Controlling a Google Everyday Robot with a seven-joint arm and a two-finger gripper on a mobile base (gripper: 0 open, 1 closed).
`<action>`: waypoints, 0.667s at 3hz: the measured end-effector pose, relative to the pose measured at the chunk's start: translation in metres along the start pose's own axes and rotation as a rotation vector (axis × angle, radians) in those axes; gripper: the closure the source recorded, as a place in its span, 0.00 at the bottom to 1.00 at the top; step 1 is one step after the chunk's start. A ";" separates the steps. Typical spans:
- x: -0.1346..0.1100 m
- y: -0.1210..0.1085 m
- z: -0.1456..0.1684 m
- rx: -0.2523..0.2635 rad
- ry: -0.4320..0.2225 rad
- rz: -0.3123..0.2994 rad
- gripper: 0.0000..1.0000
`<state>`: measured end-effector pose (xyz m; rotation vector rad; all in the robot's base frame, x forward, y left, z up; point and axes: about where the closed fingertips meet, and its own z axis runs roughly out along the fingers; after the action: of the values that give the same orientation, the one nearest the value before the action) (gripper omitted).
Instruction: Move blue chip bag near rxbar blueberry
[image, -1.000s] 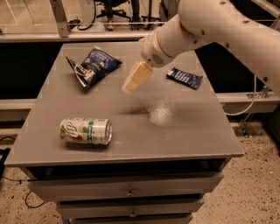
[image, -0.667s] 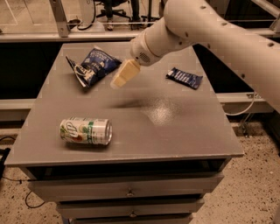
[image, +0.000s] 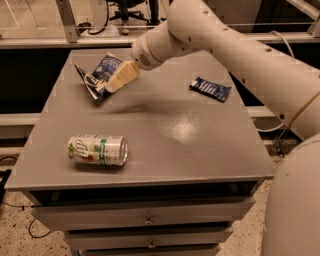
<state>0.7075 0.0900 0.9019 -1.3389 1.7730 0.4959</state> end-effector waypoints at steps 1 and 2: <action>-0.014 -0.004 0.025 -0.024 -0.035 0.011 0.00; -0.016 -0.004 0.043 -0.045 -0.044 0.019 0.00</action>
Offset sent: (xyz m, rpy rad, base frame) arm 0.0311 0.0531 -0.0229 0.0638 0.0436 0.0421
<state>0.7283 0.1294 0.8910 -1.3333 1.7491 0.5739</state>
